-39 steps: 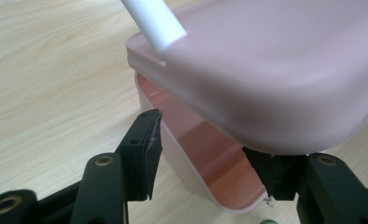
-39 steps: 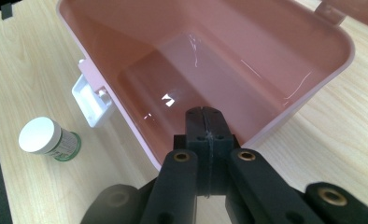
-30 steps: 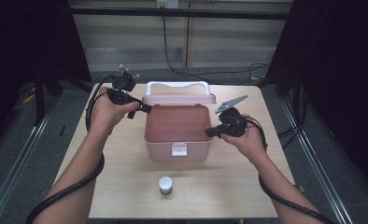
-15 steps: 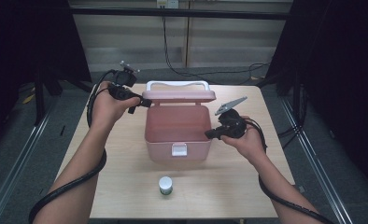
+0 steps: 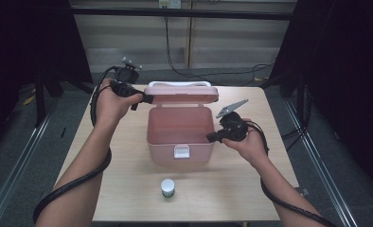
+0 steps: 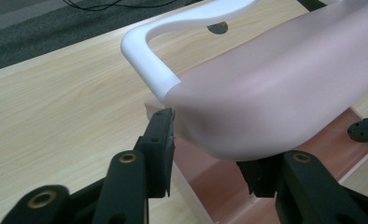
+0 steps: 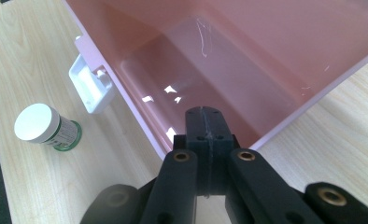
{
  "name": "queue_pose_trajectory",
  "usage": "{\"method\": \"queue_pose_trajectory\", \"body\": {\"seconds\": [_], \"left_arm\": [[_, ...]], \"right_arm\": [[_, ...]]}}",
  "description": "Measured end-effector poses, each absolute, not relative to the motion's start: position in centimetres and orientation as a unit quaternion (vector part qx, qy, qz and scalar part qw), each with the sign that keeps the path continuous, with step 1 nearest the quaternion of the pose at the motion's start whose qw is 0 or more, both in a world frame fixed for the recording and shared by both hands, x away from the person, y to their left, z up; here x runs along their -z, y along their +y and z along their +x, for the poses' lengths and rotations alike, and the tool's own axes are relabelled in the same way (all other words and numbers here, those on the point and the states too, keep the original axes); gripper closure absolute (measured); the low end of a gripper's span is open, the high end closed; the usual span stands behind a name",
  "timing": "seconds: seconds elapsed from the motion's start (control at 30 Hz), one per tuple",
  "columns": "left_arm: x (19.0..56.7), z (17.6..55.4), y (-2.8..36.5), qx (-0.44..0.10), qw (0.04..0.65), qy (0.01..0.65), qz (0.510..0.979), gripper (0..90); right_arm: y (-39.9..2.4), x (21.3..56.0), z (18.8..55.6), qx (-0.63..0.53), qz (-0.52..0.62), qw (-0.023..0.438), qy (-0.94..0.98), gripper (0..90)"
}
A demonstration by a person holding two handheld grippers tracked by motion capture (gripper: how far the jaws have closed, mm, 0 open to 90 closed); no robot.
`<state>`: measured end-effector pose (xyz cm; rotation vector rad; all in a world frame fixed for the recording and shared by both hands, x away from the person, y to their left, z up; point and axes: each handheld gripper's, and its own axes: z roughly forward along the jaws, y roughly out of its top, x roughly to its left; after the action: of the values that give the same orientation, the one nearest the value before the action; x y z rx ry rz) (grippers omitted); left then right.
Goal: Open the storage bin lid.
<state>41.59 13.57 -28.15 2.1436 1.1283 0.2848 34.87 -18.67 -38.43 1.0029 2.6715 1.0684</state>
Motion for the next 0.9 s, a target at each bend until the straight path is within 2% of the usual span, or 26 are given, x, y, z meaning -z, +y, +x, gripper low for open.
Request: {"method": "queue_pose_trajectory", "body": {"seconds": [0.3,0.9], "left_arm": [[27.7,42.2,13.3,-0.121,0.328,0.445,0.825,66.4],[26.9,43.8,12.9,-0.124,0.315,0.479,0.81,72.9]], "right_arm": [[-18.8,38.6,34.9,-0.356,0.326,0.046,0.875,90.0],[-18.6,38.9,34.9,-0.354,0.321,0.043,0.877,90.0]]}}
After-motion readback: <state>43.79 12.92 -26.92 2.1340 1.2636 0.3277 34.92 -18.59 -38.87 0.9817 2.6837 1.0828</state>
